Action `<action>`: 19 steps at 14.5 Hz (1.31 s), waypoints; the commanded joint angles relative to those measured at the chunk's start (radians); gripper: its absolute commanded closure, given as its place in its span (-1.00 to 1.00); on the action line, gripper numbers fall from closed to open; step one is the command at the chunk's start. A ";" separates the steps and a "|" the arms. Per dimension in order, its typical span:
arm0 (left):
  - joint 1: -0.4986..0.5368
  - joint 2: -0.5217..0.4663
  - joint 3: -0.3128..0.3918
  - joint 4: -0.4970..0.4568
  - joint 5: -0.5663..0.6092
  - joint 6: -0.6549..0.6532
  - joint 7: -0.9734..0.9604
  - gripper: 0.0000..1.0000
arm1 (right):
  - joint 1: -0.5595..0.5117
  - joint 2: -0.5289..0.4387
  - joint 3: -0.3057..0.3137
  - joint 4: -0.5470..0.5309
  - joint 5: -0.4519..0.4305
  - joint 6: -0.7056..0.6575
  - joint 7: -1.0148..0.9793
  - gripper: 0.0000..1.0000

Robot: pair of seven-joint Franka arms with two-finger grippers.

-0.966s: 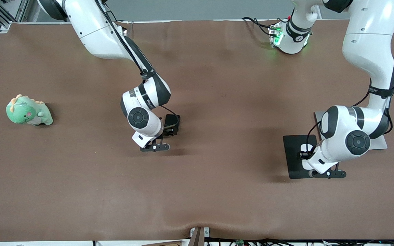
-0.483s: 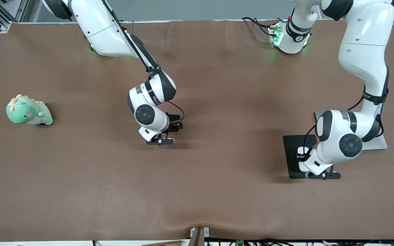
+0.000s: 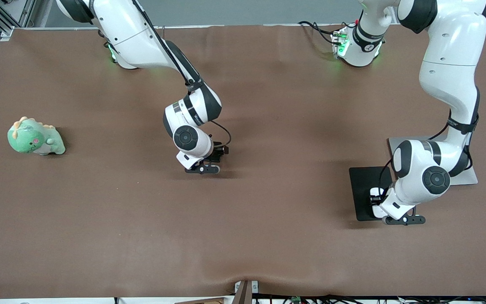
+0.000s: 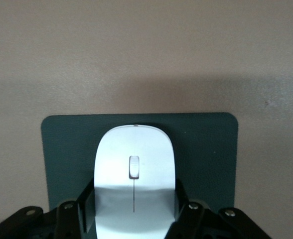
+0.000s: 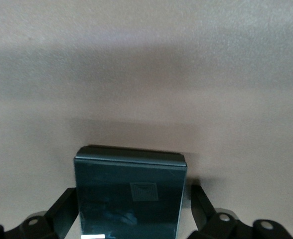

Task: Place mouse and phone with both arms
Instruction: 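Lower the mouse onto the pad while the right gripper grasps the phone, then withdraw the left gripper while the right gripper carries the phone toward the plush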

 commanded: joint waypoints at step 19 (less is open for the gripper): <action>0.087 -0.445 -0.015 -0.001 -0.030 -0.483 0.221 -1.00 | -0.146 -0.194 -0.099 -0.144 -0.009 -0.191 -0.163 1.00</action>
